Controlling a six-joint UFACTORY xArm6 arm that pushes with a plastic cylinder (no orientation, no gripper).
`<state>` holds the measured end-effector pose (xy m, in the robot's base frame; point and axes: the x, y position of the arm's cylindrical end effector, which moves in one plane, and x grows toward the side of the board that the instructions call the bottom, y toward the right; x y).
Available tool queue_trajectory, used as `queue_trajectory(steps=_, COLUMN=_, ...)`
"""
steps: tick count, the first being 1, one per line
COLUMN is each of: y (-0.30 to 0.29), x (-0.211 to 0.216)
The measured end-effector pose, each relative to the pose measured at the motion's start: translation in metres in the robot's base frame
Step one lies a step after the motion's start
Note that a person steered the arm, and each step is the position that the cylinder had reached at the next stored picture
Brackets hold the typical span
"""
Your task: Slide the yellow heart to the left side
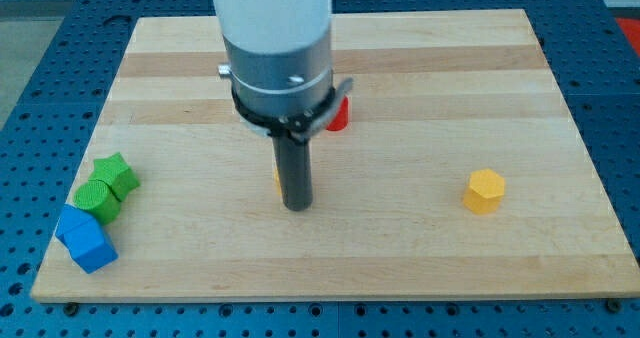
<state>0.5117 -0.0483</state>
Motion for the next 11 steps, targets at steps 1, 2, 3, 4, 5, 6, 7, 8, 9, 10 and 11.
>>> queue_trajectory(steps=1, y=-0.015, x=-0.022)
queue_trajectory(steps=2, y=0.000, x=-0.022)
queue_trajectory(steps=3, y=0.030, x=-0.041)
queue_trajectory(steps=4, y=0.009, x=-0.055)
queue_trajectory(steps=5, y=-0.051, x=-0.055)
queue_trajectory(steps=6, y=-0.073, x=-0.055)
queue_trajectory(steps=7, y=-0.068, x=-0.048)
queue_trajectory(steps=8, y=-0.088, x=-0.047)
queue_trajectory(steps=9, y=-0.095, x=-0.039)
queue_trajectory(steps=10, y=-0.094, x=-0.020)
queue_trajectory(steps=11, y=-0.108, x=-0.014)
